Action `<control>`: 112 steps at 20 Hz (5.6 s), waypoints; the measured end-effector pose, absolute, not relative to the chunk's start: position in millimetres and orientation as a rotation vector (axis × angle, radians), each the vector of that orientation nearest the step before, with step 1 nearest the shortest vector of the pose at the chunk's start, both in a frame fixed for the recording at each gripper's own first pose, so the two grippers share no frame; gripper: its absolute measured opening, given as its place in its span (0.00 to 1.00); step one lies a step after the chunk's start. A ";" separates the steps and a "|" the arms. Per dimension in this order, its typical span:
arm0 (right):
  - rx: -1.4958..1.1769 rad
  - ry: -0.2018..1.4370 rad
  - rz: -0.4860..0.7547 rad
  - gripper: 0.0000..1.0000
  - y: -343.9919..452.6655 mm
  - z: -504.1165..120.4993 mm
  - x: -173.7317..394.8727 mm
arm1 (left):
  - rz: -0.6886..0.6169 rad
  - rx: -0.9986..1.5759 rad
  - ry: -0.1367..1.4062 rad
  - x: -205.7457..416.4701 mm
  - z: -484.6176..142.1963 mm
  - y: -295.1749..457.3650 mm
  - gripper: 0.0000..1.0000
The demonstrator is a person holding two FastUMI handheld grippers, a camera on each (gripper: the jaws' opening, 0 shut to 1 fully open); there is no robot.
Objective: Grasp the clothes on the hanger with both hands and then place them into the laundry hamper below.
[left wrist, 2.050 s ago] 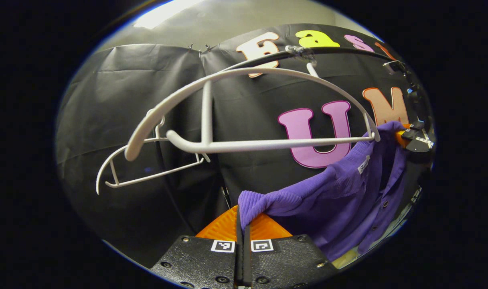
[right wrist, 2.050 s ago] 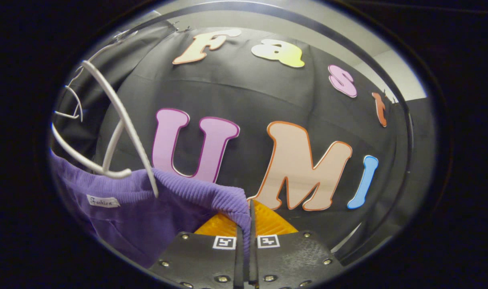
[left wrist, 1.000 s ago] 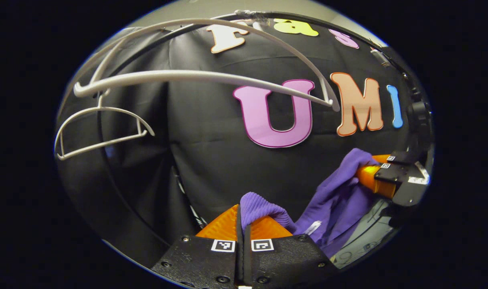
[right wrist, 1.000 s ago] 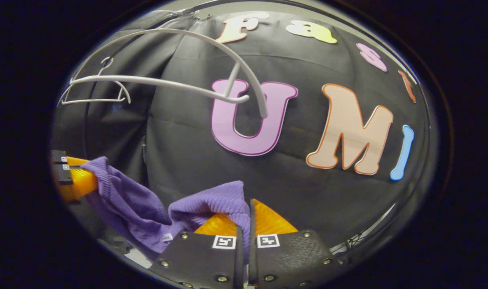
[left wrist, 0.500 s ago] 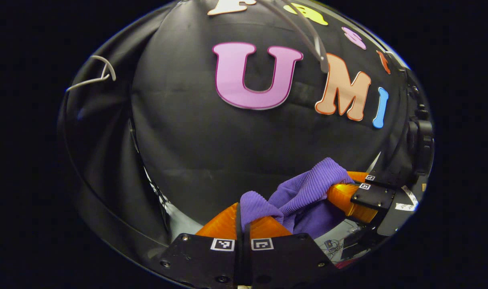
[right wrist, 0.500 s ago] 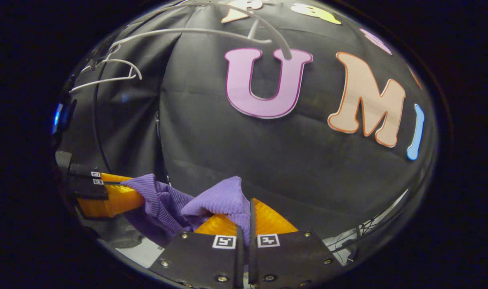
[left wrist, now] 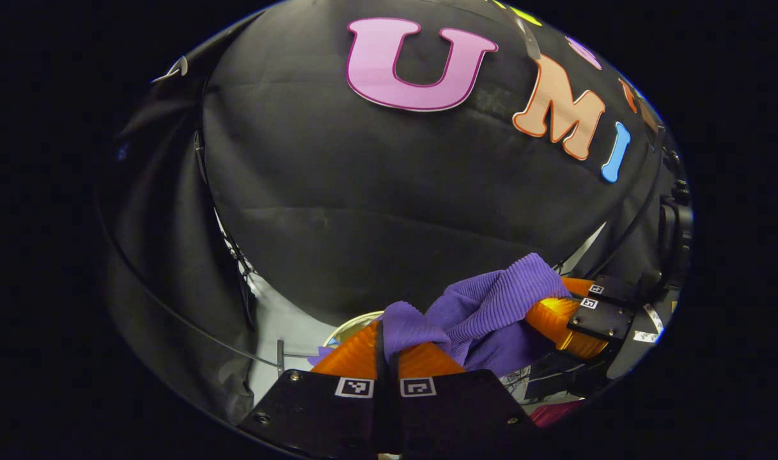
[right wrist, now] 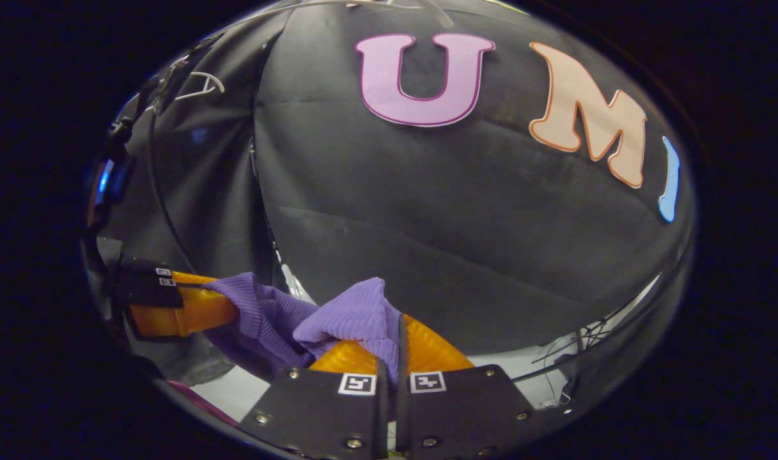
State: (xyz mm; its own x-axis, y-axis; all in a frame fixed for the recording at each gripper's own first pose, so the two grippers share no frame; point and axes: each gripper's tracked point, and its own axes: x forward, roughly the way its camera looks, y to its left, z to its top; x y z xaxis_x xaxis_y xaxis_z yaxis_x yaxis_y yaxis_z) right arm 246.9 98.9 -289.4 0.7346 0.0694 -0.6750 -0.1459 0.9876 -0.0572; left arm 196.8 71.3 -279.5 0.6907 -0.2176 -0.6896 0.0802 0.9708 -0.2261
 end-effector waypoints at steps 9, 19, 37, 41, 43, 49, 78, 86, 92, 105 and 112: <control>-0.114 0.866 0.171 0.06 105.8 -320.6 226.0 | -0.186 -0.153 0.916 171.3 -303.1 61.6 0.01; -0.110 0.939 0.174 0.07 107.0 -339.4 206.7 | -0.172 -0.229 1.014 155.3 -316.0 57.0 0.07; -0.117 1.021 0.199 0.13 109.1 -361.1 183.2 | -0.163 -0.224 1.039 153.1 -318.8 50.8 0.13; -0.115 0.967 0.204 0.14 112.0 -344.7 199.5 | -0.165 -0.224 1.035 148.2 -325.5 55.5 0.13; -0.118 0.956 0.202 0.14 111.6 -341.3 204.0 | -0.169 -0.223 1.032 144.7 -324.3 57.1 0.14; -0.112 0.945 0.200 0.14 112.3 -338.9 208.3 | -0.175 -0.212 1.020 141.5 -317.5 56.5 0.13; -0.028 0.406 0.001 0.14 88.3 -99.9 207.3 | -0.154 -0.068 0.261 179.2 -70.1 103.4 0.13; 0.032 0.232 -0.091 0.13 89.3 -11.0 148.5 | -0.222 -0.054 0.083 127.1 30.6 102.3 0.13; 0.027 0.146 -0.160 0.13 81.7 38.4 110.8 | -0.278 -0.089 0.030 101.4 69.9 90.4 0.17; 0.027 0.011 -0.165 0.82 63.0 99.0 94.9 | -0.270 -0.124 -0.008 90.5 89.1 74.7 0.77; 0.011 -0.032 -0.139 1.00 40.3 113.8 87.7 | -0.225 -0.106 -0.038 88.7 98.3 51.2 0.95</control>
State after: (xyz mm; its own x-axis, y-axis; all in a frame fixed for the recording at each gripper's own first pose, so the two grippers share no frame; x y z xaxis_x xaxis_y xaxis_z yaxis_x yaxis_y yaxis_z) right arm 87.7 40.3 113.8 0.9898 -0.1389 0.0316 0.1386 0.9903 0.0128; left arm 88.7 51.2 98.3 0.9740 -0.2209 0.0495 0.2249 0.9692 -0.1006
